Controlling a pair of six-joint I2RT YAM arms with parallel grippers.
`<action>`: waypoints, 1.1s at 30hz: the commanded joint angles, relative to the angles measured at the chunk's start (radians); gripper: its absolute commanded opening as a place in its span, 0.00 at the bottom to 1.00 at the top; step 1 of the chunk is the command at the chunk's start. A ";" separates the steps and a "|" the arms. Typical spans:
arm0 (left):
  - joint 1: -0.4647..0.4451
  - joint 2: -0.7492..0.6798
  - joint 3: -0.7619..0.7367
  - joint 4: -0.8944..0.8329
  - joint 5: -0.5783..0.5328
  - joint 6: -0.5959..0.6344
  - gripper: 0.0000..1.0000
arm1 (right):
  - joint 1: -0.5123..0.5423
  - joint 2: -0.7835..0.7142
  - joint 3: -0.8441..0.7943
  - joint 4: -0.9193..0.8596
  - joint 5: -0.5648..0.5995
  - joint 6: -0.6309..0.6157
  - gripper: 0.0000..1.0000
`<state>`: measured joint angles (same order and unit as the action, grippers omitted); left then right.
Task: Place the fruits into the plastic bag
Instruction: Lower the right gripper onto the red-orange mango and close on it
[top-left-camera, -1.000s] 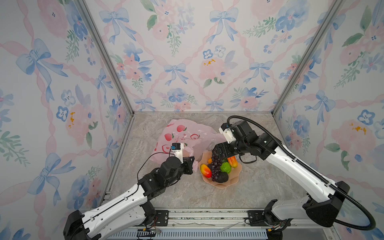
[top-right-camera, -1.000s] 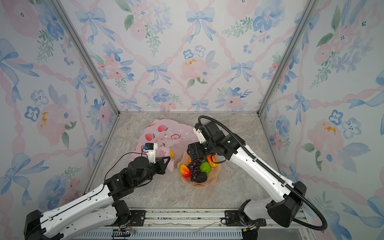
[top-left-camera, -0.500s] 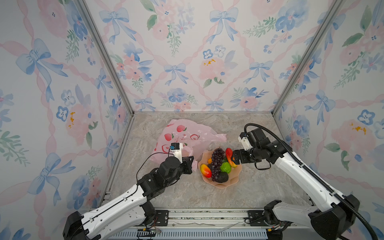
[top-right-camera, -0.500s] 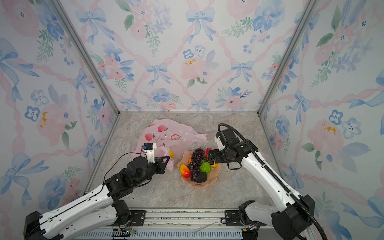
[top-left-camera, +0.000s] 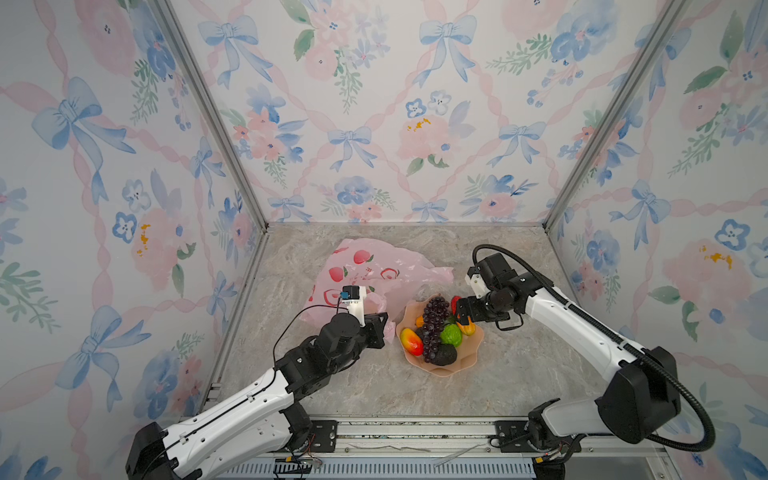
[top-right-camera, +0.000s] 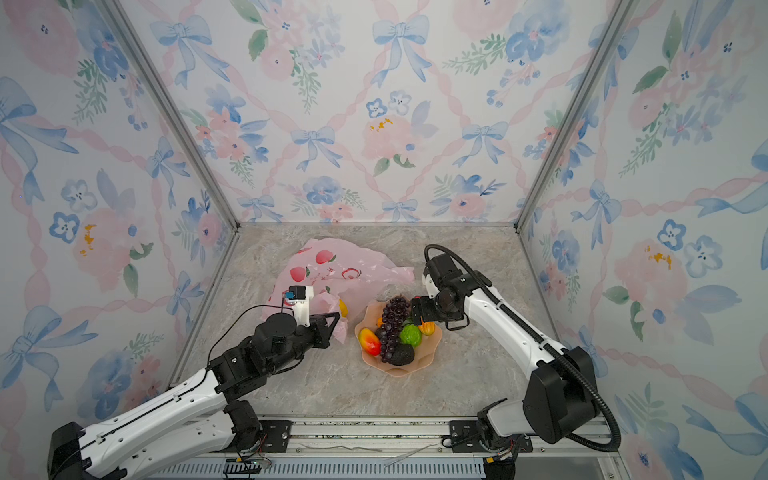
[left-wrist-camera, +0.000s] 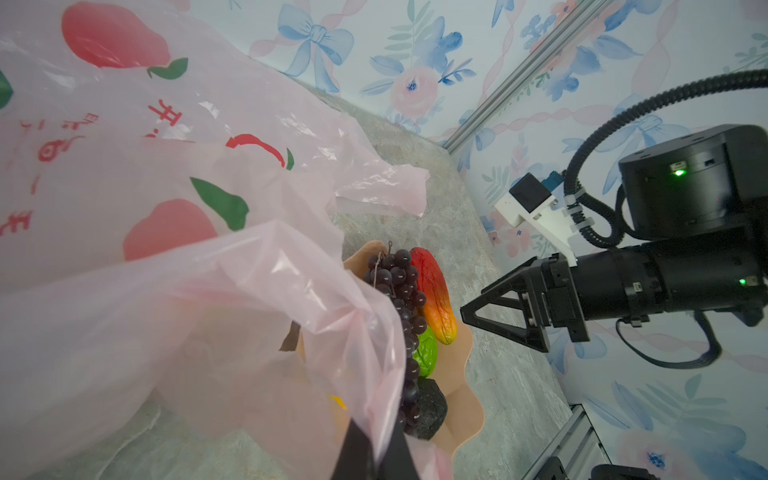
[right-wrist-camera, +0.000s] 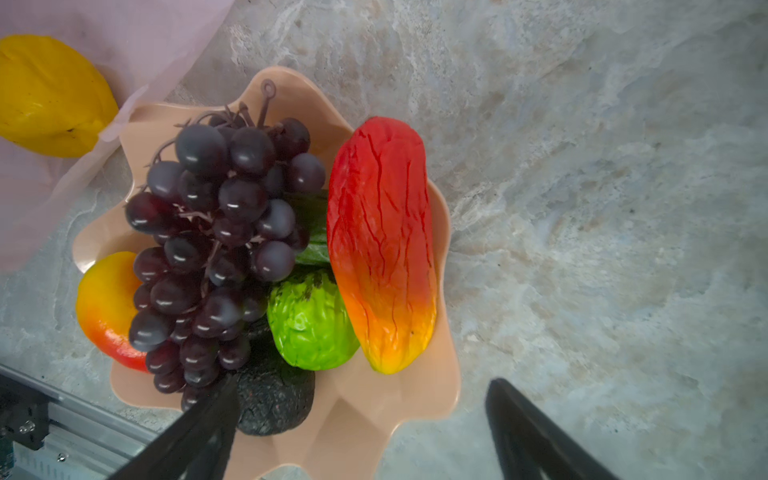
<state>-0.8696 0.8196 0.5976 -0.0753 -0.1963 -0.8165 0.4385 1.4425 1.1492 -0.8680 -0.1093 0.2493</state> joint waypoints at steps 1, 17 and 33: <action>0.006 -0.007 -0.012 0.010 0.007 -0.004 0.00 | -0.011 0.041 -0.010 0.031 0.001 -0.018 0.94; 0.014 -0.011 -0.017 0.011 0.010 -0.004 0.00 | -0.044 0.164 -0.014 0.104 -0.054 -0.031 0.83; 0.023 -0.010 -0.016 0.010 0.018 -0.005 0.00 | -0.043 0.190 -0.008 0.110 -0.076 -0.031 0.65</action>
<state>-0.8558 0.8196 0.5930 -0.0753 -0.1890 -0.8165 0.4007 1.6222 1.1465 -0.7544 -0.1726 0.2199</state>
